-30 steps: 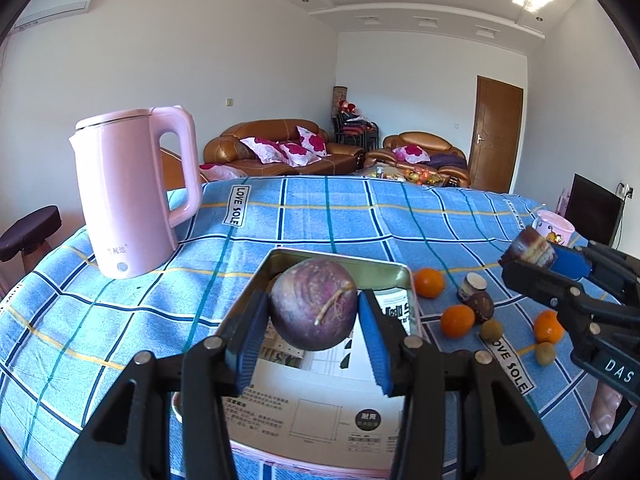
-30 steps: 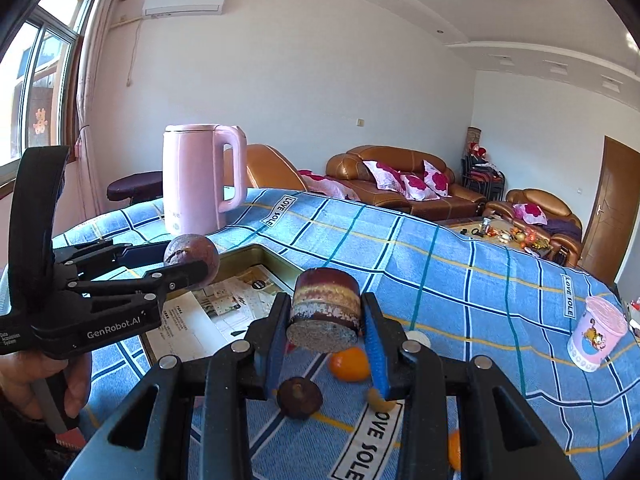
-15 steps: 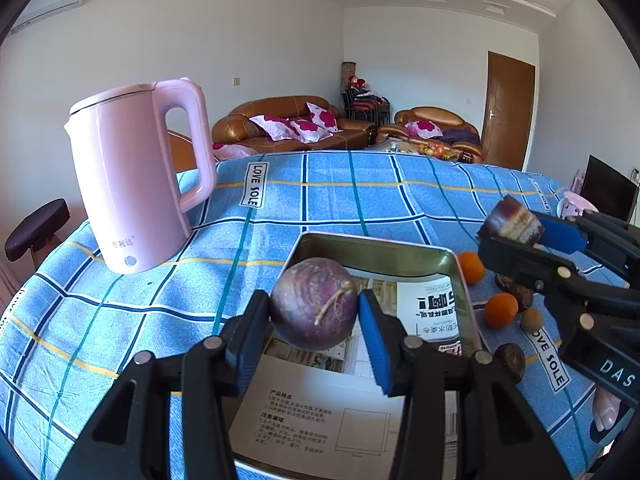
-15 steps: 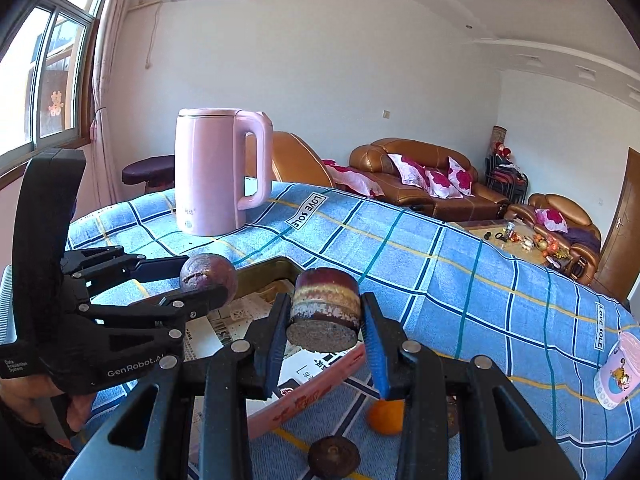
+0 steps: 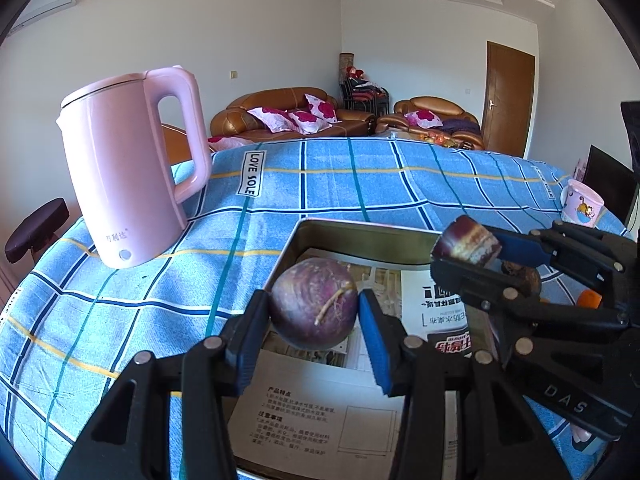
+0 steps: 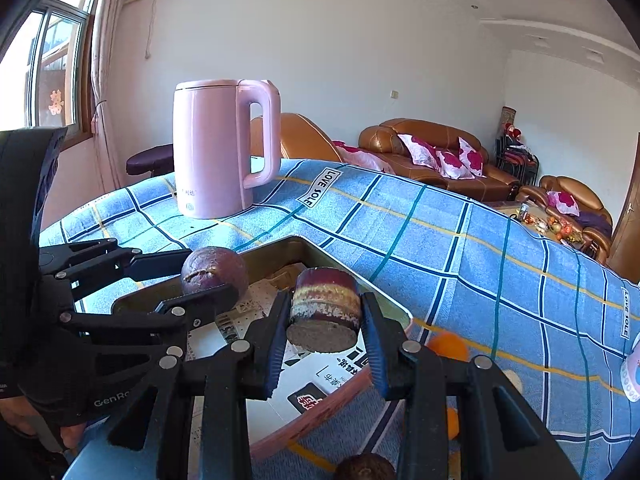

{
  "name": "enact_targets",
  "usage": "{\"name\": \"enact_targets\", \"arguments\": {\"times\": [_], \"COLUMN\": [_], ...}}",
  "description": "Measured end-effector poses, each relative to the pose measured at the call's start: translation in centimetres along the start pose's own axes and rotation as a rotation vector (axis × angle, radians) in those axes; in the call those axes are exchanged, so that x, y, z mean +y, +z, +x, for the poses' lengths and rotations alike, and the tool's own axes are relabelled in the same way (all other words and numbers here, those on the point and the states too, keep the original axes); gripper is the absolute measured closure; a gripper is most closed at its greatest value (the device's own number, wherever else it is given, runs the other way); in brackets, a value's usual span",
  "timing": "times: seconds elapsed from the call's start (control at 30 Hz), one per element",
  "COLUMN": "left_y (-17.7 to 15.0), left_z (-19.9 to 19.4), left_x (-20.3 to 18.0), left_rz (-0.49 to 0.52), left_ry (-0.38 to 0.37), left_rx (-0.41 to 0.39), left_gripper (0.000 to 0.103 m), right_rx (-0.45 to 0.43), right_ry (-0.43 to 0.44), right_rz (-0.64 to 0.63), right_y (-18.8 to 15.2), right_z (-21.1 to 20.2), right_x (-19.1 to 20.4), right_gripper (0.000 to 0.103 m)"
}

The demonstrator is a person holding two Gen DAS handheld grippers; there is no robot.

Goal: Organize fruits
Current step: 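Carry the purple fruit and the cake over the tin box with both tools, then open the left tool to drop the purple fruit while the right tool releases the cake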

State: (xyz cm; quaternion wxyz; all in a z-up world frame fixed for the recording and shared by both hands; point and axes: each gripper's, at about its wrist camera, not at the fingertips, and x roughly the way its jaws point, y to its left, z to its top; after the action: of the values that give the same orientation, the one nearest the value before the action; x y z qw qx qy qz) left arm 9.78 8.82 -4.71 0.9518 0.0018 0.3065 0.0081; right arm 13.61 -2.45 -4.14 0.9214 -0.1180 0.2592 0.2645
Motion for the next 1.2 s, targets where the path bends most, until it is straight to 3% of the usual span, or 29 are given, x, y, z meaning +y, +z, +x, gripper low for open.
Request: {"name": "enact_targets", "arguments": {"times": [0.83,0.93,1.0,1.1,1.17,1.2], "left_y": [-0.3,-0.3,-0.4,-0.6,-0.8,-0.9], "left_z": [1.7,1.6,1.3,0.4,-0.7,-1.2], "left_x": [0.1,0.2,0.2,-0.2,-0.6,-0.8], "left_rz": [-0.001,-0.007,-0.006,0.000,0.012,0.014], "left_ry": [0.017,0.020,0.016,0.005,0.027,0.031], "left_rx": [0.075,0.066,0.055,0.023,-0.024,-0.050], "left_gripper": [0.054,0.054,0.050,0.027,0.001,0.000], "right_rx": [0.058,0.051,0.048,0.032,0.016,0.008], "right_ry": [0.010,0.003,-0.006,-0.007,-0.010,-0.023], "right_rz": [0.015,0.019,0.022,0.030,0.025,0.018], "right_y": [-0.8,-0.8,-0.9,-1.2,-1.7,-2.1], "right_z": [2.3,2.1,1.8,0.6,-0.7,-1.5], "right_x": [0.0,-0.2,-0.3,-0.9,-1.5,-1.8], "right_gripper": [0.065,0.060,0.052,0.044,0.039,0.037]}}
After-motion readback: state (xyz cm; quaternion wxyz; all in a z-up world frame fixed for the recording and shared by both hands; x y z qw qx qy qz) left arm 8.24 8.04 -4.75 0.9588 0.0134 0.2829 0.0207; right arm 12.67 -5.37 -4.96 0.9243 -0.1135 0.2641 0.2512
